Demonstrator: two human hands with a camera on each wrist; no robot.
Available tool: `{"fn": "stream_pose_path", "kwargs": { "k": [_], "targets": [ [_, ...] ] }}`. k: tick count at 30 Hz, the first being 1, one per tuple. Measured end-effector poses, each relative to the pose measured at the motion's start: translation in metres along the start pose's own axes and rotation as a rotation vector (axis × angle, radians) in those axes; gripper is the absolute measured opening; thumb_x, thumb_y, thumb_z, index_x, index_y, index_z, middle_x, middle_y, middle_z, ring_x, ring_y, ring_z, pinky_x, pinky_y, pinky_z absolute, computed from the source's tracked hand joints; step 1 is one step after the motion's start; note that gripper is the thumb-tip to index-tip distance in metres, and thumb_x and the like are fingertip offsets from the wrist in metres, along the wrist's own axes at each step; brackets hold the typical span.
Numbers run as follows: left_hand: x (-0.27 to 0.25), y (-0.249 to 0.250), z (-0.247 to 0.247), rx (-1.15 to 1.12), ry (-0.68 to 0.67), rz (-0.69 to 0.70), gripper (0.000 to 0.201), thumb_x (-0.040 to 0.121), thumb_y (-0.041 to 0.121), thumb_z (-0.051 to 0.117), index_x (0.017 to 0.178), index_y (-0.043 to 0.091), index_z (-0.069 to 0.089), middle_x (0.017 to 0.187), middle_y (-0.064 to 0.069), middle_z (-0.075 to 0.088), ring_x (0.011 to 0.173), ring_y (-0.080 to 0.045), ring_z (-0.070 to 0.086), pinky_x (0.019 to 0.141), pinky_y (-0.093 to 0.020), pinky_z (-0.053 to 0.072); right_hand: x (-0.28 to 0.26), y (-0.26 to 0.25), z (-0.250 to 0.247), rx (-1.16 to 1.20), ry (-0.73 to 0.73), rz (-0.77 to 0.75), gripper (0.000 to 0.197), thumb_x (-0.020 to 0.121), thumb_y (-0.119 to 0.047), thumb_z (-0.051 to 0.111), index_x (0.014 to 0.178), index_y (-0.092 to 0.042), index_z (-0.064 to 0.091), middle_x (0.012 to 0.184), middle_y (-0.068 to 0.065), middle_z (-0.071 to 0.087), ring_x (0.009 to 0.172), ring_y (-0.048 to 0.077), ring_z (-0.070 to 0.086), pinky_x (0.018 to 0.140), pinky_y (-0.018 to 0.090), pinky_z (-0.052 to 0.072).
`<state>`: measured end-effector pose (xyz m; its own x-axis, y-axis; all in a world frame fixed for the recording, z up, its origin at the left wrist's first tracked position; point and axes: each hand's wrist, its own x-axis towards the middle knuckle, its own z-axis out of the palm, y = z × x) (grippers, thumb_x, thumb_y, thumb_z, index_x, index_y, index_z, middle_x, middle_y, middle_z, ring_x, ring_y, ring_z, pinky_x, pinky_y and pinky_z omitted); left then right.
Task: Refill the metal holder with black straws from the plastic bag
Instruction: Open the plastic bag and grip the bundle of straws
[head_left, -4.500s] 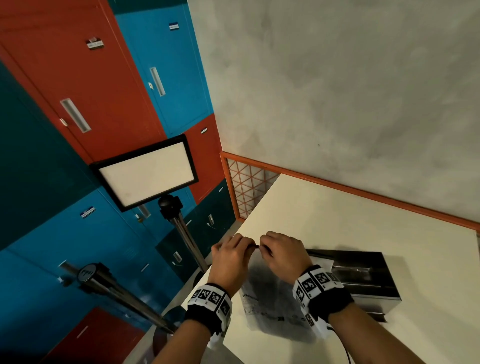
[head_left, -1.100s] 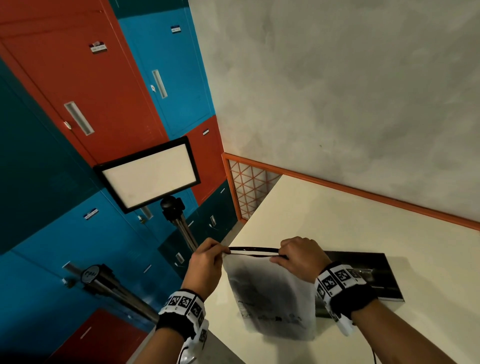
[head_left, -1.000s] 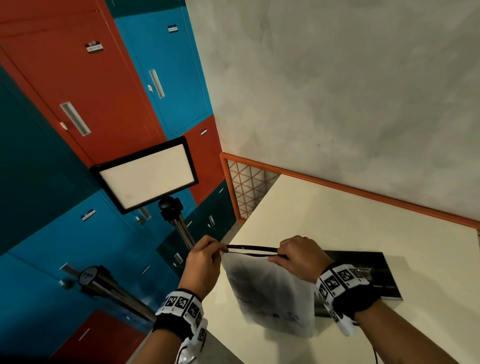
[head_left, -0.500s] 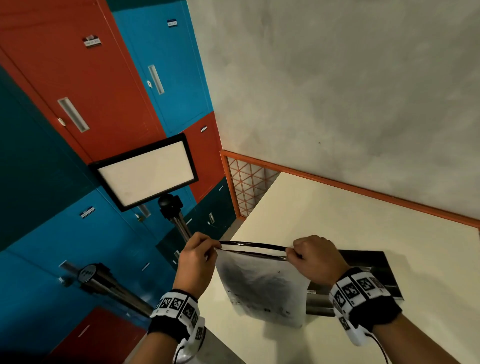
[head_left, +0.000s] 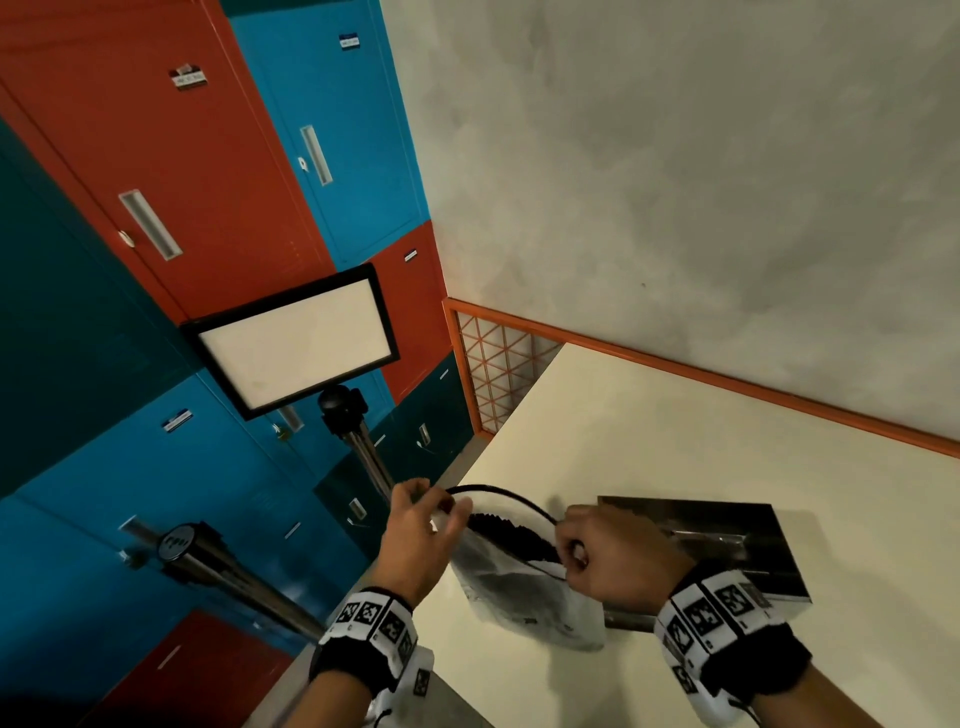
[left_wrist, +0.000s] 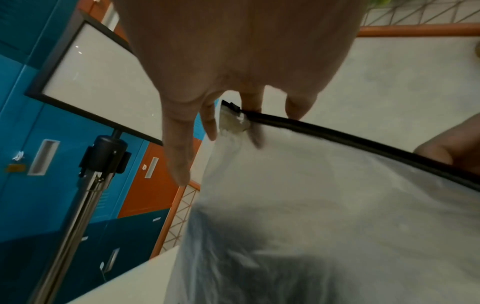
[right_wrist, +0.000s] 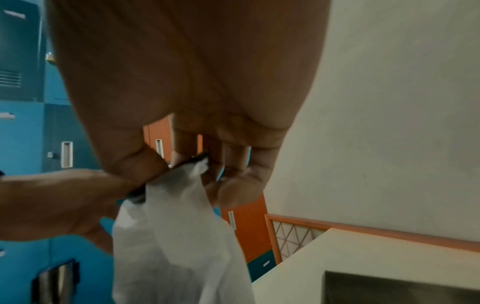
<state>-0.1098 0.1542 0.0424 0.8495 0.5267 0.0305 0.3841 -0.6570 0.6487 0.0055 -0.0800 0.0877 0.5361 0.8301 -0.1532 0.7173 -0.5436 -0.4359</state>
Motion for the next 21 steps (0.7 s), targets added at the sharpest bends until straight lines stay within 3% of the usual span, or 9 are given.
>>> {"fn": "stream_pose_path", "kwargs": {
  "k": [2, 5, 8, 10, 13, 15, 18, 21],
  "targets": [
    [-0.004, -0.002, 0.010, 0.027, -0.059, -0.056, 0.006, 0.093, 0.031, 0.067, 0.093, 0.030, 0.061, 0.124, 0.001, 0.046, 0.108, -0.016, 0.051, 0.091, -0.021, 0.039, -0.002, -0.006, 0.003, 0.022, -0.057, -0.019, 0.013, 0.079, -0.024, 0.055, 0.089, -0.026, 0.063, 0.100, -0.012, 0.059, 0.092, 0.008, 0.056, 0.070, 0.026, 0.041],
    [-0.009, -0.002, 0.019, 0.004, -0.143, -0.126, 0.028, 0.089, 0.009, 0.064, 0.105, 0.032, 0.061, 0.124, -0.002, 0.049, 0.111, -0.025, 0.055, 0.093, -0.027, 0.044, 0.003, -0.004, 0.017, 0.041, -0.124, 0.014, 0.034, 0.078, -0.020, 0.059, 0.109, -0.034, 0.055, 0.116, -0.008, 0.047, 0.107, 0.014, 0.049, 0.079, 0.026, 0.040],
    [-0.017, 0.002, 0.025, -0.007, -0.212, -0.112, 0.056, 0.088, -0.004, 0.051, 0.132, 0.030, 0.055, 0.122, 0.008, 0.043, 0.117, -0.017, 0.047, 0.107, -0.033, 0.043, 0.013, -0.001, 0.033, 0.100, -0.104, 0.076, 0.055, 0.075, -0.016, 0.061, 0.123, -0.040, 0.048, 0.129, -0.005, 0.034, 0.120, 0.020, 0.040, 0.093, 0.036, 0.047],
    [-0.020, 0.002, 0.031, -0.048, -0.202, -0.089, 0.064, 0.086, -0.007, 0.047, 0.138, 0.030, 0.050, 0.128, 0.008, 0.049, 0.122, -0.017, 0.049, 0.109, -0.037, 0.043, 0.021, 0.000, 0.042, 0.120, -0.088, 0.135, 0.057, 0.078, -0.018, 0.059, 0.128, -0.042, 0.045, 0.139, -0.001, 0.030, 0.128, 0.025, 0.037, 0.098, 0.040, 0.045],
    [-0.022, -0.005, 0.040, -0.126, -0.178, -0.135, 0.071, 0.082, -0.005, 0.049, 0.145, 0.029, 0.044, 0.135, -0.003, 0.056, 0.126, -0.022, 0.054, 0.105, -0.037, 0.047, 0.035, -0.003, 0.056, 0.182, -0.056, 0.225, 0.052, 0.086, -0.028, 0.055, 0.134, -0.042, 0.040, 0.134, 0.008, 0.040, 0.125, 0.032, 0.044, 0.103, 0.042, 0.043],
    [-0.025, -0.008, 0.045, -0.214, -0.161, -0.147, 0.072, 0.083, 0.002, 0.053, 0.147, 0.033, 0.041, 0.132, -0.001, 0.060, 0.123, -0.021, 0.058, 0.100, -0.032, 0.048, 0.042, -0.005, 0.064, 0.254, -0.019, 0.293, 0.053, 0.089, -0.031, 0.053, 0.137, -0.043, 0.035, 0.125, 0.010, 0.047, 0.119, 0.033, 0.050, 0.101, 0.042, 0.044],
    [-0.029, -0.014, 0.052, -0.299, -0.154, -0.192, 0.076, 0.088, 0.002, 0.049, 0.144, 0.051, 0.037, 0.133, 0.009, 0.061, 0.124, -0.013, 0.057, 0.105, -0.034, 0.047, 0.047, -0.008, 0.076, 0.314, -0.053, 0.327, 0.070, 0.089, -0.020, 0.053, 0.145, -0.047, 0.021, 0.120, 0.014, 0.054, 0.116, 0.035, 0.054, 0.101, 0.042, 0.045],
    [-0.030, -0.030, 0.065, -0.381, -0.160, -0.231, 0.082, 0.086, 0.001, 0.048, 0.146, 0.056, 0.034, 0.142, 0.013, 0.055, 0.133, -0.011, 0.050, 0.115, -0.041, 0.040, 0.044, -0.014, 0.082, 0.384, -0.065, 0.326, 0.082, 0.088, -0.005, 0.049, 0.148, -0.047, 0.014, 0.121, 0.014, 0.061, 0.112, 0.032, 0.059, 0.097, 0.040, 0.049]
  ]
}}
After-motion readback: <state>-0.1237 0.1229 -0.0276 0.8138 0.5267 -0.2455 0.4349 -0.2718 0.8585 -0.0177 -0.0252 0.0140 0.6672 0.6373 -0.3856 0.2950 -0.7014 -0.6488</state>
